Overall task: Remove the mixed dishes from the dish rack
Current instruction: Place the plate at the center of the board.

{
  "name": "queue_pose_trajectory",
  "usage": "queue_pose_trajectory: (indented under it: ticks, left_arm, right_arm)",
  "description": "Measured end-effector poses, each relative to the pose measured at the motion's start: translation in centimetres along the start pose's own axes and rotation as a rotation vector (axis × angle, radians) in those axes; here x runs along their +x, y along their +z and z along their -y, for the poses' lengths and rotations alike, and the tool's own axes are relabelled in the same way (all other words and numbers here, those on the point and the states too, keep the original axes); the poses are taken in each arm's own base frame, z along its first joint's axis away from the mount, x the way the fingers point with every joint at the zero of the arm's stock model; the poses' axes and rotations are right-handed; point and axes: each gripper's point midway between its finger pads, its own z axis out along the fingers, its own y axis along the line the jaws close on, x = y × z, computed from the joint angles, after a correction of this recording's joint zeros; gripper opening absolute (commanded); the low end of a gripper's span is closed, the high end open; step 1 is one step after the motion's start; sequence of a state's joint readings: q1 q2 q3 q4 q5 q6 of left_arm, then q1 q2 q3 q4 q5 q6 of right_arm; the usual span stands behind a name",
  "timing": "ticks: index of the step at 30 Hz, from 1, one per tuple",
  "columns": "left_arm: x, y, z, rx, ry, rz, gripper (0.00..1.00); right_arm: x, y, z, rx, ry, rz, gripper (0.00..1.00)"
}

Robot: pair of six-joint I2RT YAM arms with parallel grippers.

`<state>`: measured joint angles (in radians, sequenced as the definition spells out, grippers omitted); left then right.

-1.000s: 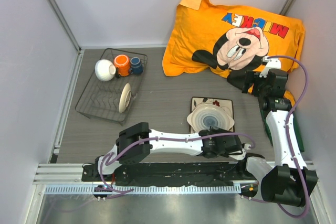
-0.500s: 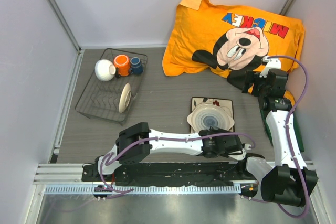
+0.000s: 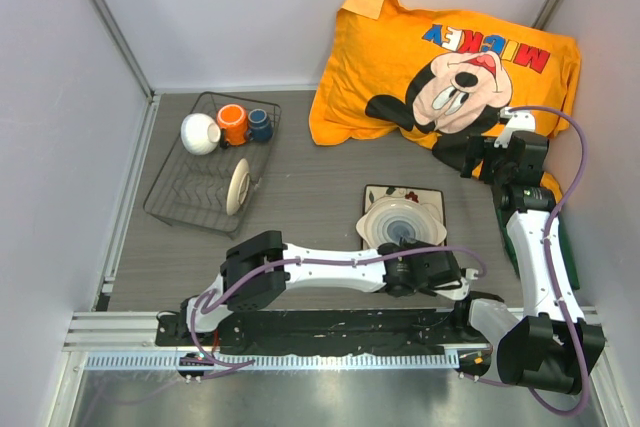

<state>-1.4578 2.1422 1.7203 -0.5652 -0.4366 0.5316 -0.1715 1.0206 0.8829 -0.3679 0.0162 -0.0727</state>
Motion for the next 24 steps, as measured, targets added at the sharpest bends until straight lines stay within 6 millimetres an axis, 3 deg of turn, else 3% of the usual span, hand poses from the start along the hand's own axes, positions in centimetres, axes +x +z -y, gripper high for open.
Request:
queue_pose_trajectory:
  ticks: [24]
  left_arm:
    - [0.5, 1.3, -2.4, -0.035, -0.065, 0.028, 0.64]
  right_arm:
    - [0.0, 0.0, 0.0, 0.000, 0.000, 0.000, 0.99]
